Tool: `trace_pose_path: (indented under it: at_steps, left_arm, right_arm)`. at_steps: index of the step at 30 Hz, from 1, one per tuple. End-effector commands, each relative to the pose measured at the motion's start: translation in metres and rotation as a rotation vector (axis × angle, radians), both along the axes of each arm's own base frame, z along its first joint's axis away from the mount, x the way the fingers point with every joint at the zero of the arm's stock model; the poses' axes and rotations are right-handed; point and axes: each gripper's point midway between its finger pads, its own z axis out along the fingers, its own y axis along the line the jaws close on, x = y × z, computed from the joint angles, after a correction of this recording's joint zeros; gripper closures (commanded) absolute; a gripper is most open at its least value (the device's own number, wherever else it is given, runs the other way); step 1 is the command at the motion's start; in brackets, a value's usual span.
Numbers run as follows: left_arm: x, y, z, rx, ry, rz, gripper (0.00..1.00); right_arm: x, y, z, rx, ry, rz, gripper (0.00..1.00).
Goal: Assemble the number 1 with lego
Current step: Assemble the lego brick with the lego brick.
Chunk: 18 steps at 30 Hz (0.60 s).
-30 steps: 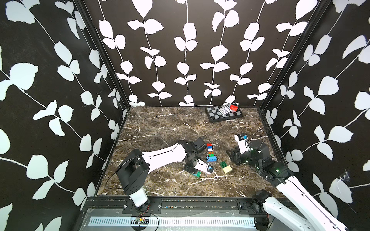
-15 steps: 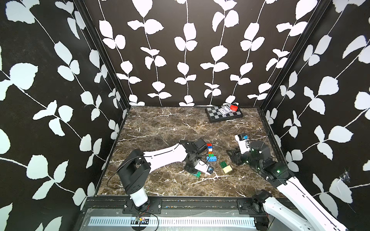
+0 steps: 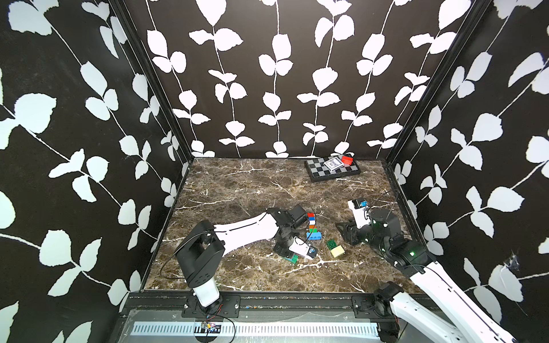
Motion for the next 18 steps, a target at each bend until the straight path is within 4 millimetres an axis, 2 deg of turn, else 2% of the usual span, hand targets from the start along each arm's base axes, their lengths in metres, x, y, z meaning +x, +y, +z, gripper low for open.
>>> trace_pose_path:
  at_steps: [1, 5, 8, 11, 15, 18]
  left_arm:
    - [-0.008, 0.016, -0.03, 0.083, 0.039, 0.047, 0.59]
    - [0.001, 0.004, -0.011, 0.011, 0.001, 0.072, 0.49]
    - [0.005, -0.002, 0.003, -0.042, -0.025, 0.091, 0.24]
    - [0.006, -0.006, 0.022, -0.112, -0.051, 0.108, 0.18]
    - [0.004, -0.01, 0.051, -0.238, -0.072, 0.165, 0.16]
    - [0.019, -0.016, 0.086, -0.43, -0.123, 0.346, 0.16]
  right_arm:
    - [-0.001, 0.0, 0.0, 0.005, -0.009, 0.006, 0.39]
    - [-0.002, 0.001, 0.0, 0.01, -0.004, 0.011, 0.38]
    - [-0.002, 0.001, -0.001, 0.015, -0.001, 0.014, 0.38]
    - [-0.004, 0.001, -0.002, 0.021, 0.0, 0.015, 0.38]
    - [-0.005, 0.003, -0.005, 0.023, 0.011, 0.027, 0.38]
    - [-0.006, 0.009, -0.012, 0.002, 0.037, 0.067, 0.38]
